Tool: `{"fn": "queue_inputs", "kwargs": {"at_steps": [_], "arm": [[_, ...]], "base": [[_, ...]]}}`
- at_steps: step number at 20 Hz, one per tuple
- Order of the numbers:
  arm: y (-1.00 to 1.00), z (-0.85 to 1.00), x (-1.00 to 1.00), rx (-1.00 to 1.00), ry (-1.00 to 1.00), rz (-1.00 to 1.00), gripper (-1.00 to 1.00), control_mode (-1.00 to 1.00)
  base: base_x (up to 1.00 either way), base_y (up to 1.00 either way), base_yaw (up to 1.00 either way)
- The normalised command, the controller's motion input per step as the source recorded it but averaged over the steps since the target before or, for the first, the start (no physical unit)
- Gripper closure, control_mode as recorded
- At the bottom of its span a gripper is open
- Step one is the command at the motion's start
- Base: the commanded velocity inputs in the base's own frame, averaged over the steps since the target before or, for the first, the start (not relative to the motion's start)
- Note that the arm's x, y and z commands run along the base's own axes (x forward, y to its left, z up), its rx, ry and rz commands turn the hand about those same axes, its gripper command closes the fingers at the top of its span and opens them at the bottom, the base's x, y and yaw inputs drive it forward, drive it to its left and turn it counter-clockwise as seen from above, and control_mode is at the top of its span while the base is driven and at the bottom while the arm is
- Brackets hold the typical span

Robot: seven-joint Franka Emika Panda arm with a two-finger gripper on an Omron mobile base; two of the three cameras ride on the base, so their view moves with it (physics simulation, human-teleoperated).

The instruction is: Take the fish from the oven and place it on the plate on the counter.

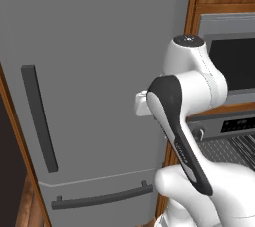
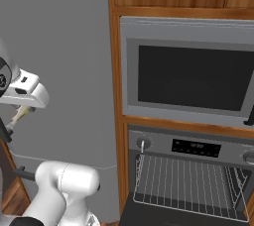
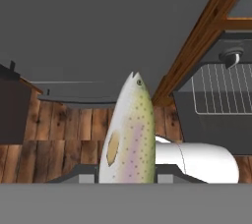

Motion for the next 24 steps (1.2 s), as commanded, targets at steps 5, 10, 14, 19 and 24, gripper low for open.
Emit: {"fn": "queue_inputs", "kwargs": {"at_steps": [5, 10, 14, 19, 24], "arm": [[0.0, 0.0, 0.0, 0.0, 0.0, 0.0, 1.0, -1.0], [0.0, 0.0, 0.0, 0.0, 0.0, 0.0, 1.0, -1.0], [0.0, 0.0, 0.0, 0.0, 0.0, 0.0, 1.0, -1.0], [0.0, 0.0, -0.14, 0.0, 0.0, 0.0, 1.0, 1.0], [0.0, 0.0, 0.0, 0.0, 0.0, 0.0, 1.0, 1.0]], "base": [[0.0, 0.0, 0.0], [0.0, 0.0, 0.0], [0.0, 0.0, 0.0], [-0.18, -0.01, 0.0], [-0.77, -0.18, 0.0]]}}
